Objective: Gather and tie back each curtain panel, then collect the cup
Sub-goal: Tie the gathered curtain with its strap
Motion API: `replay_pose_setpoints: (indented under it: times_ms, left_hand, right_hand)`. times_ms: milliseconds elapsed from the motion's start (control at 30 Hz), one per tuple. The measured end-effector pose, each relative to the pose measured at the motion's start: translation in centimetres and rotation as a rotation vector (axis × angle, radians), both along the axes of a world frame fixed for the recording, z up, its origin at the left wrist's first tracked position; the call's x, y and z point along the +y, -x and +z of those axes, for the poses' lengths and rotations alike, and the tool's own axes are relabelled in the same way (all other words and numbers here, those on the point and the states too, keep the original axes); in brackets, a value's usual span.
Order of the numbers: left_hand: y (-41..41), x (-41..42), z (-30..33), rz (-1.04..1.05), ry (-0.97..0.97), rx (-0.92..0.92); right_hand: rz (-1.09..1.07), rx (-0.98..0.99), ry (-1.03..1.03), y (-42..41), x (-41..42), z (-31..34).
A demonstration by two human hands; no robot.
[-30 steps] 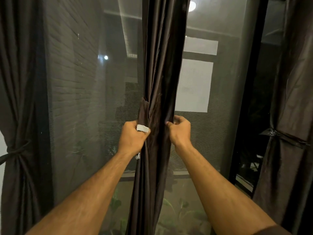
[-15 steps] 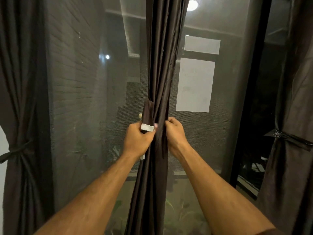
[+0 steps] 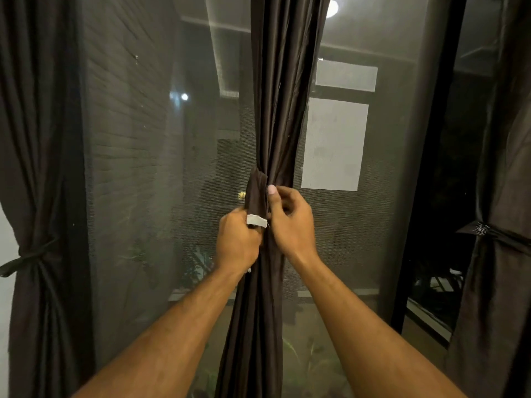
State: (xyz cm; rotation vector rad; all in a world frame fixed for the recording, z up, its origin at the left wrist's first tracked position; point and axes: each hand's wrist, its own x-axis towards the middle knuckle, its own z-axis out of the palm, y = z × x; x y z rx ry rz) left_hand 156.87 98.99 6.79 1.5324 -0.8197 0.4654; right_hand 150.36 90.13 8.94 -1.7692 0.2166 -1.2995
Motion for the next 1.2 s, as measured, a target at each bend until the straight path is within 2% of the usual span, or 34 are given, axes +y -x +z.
replay_pose_setpoints:
  times_ms: [200,333,400,500,600,767,900,1067,1133,1200]
  left_hand:
    - [-0.6,1.1,-0.4,-0.274,-0.062,0.037]
    - [-1.3,1.7,0.2,-0.362,-0.009,0.076]
    - [-1.9,2.1,0.8,-0.325,0.048,0.105]
    - [-3.1,2.4,2.2,-0.156,0.130,0.141]
    - [-3.2,2.5,4.1,-0.158,0.065,0.150]
    - [-2.5,2.0,6.3,-0.408,-0.068,0.239]
    - [-2.4,1.0,7.5,-0.487,-0.125,0.232]
    - [-2.5,-0.2,8.9,-0.517,-0.091,0.252]
    - [-2.8,-0.4,9.0,-0.482,-0.071,0.258]
    - [-3.0,-0.4,9.1,-0.437,-0.054,0.301]
  right_hand:
    - [-0.042,0.152,0.212,-0.1,-0.5,0.8]
    - [-0.036,0.145,0.153,-0.5,-1.2,1.7]
    - [-0.019,0.137,0.125,-0.3,-1.3,1.9]
    - [0.006,0.116,0.112,0.1,-1.1,1.8]
    - [0.042,0.094,0.129,0.5,-0.7,1.8]
    - [0.143,0.096,0.172,0.9,-0.3,2.3]
    - [0.161,0.113,0.269,1.1,-0.3,3.1]
    - [0.416,0.107,0.105,0.9,-0.7,4.1]
    - [0.438,0.062,-0.065,0.7,-1.4,4.8]
    - [0.372,-0.010,-0.221,0.3,-2.1,5.6]
